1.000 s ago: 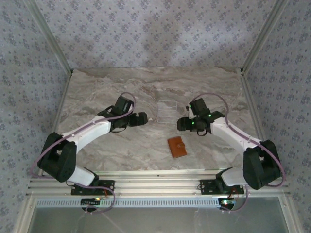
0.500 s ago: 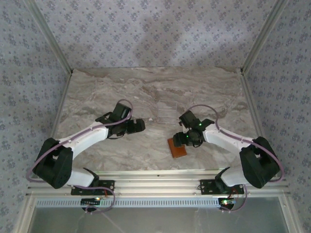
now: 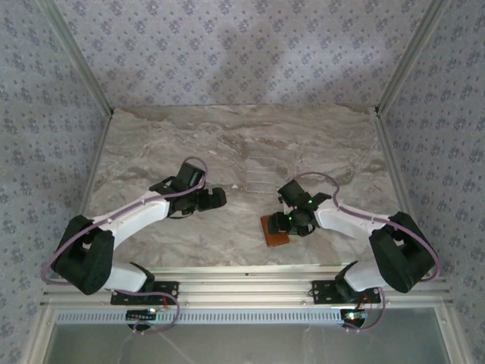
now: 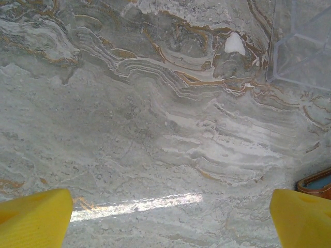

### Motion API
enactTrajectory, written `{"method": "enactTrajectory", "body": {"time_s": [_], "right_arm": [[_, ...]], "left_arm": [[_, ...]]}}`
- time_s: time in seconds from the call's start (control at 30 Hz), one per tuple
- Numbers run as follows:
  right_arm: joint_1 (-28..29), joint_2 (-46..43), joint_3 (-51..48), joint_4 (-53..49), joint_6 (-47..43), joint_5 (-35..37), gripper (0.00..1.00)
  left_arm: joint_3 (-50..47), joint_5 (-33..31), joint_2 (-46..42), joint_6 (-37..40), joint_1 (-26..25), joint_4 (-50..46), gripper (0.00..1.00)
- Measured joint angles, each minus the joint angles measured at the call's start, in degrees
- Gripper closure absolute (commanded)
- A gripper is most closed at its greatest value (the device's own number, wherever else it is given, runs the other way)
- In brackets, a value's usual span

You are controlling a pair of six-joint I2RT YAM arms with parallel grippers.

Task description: Take the credit cards out of the card holder

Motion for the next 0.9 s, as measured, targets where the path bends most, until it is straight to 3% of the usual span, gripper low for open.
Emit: {"method": "enactTrajectory", "body": {"time_s": [0.33, 0.9], "right_arm": [[4.7, 2.23, 0.2, 3.76, 7.76, -0.61, 0.45], [9.68, 8.07, 4.66, 7.45, 20.33, 2.08, 0.48]], "left_arm": [[0.0, -0.02, 0.0, -0.02, -0.11, -0.04, 0.02], [-1.33, 0.0, -0.42, 0.02, -0.15, -0.13, 0.05]]}}
